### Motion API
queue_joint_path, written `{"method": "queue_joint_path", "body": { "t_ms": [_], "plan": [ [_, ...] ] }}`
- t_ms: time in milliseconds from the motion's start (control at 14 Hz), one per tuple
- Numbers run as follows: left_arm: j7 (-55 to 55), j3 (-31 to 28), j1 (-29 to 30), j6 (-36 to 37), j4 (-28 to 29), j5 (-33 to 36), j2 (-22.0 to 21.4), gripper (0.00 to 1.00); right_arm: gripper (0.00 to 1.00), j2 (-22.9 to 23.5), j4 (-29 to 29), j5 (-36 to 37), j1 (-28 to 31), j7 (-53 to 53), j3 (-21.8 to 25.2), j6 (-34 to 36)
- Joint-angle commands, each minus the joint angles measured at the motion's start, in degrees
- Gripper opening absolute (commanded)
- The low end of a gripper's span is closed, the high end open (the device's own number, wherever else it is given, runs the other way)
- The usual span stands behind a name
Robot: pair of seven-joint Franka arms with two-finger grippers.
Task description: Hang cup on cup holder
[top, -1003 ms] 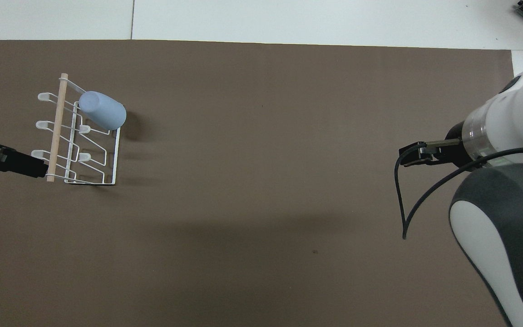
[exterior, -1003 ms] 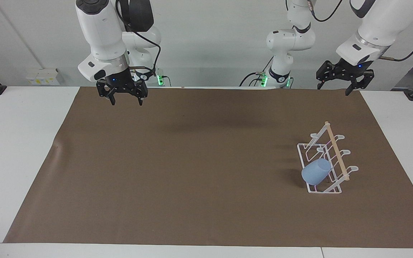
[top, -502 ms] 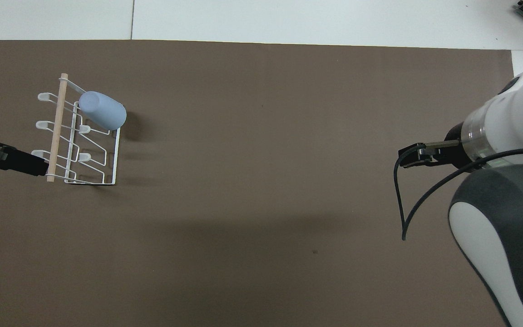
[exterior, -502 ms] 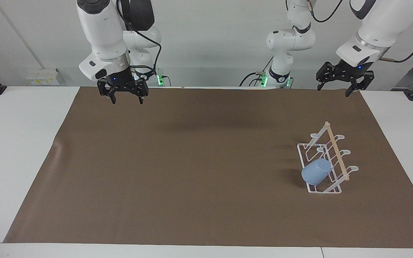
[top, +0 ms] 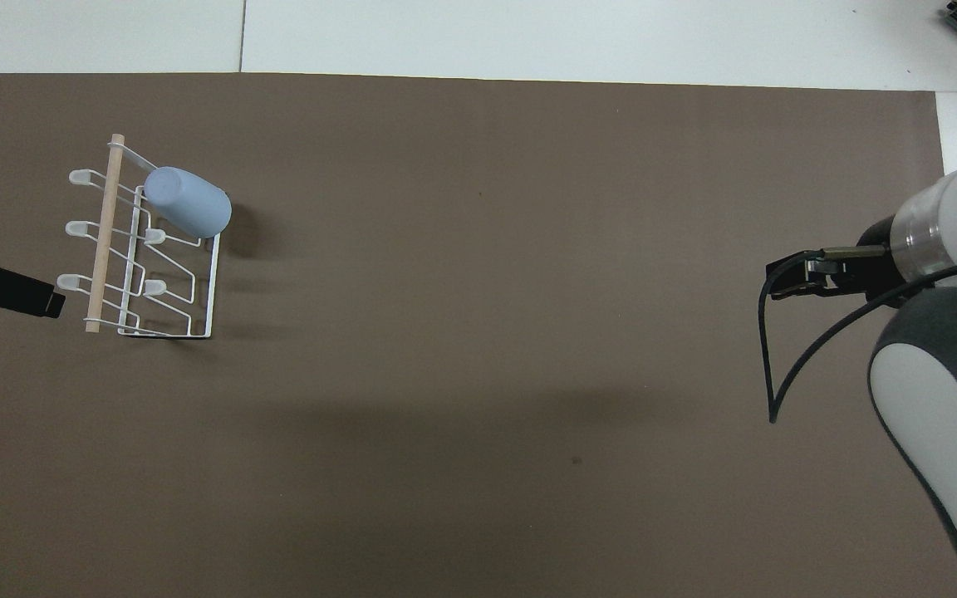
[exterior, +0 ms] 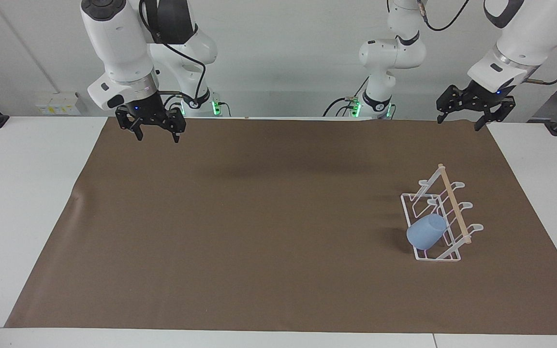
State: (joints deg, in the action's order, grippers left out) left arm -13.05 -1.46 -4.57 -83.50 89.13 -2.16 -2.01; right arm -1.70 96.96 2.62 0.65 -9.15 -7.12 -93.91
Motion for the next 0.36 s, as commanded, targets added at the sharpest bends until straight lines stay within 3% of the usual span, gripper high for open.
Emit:
{"method": "queue_joint_path", "body": {
  "t_ms": [0, 287],
  "plan": [
    [0.57, -0.22, -1.23, 0.88, -0.72, 0.75, 0.16, 1.0, 1.0, -1.02, 1.04, -0.16, 0.93, 0.98, -0.53, 0.31],
    [1.27, 0.49, -1.23, 0.53, -0.63, 1.28, -0.19, 1.0, 1.0, -1.02, 1.04, -0.16, 0.93, 0.98, -0.53, 0.31]
  ]
}}
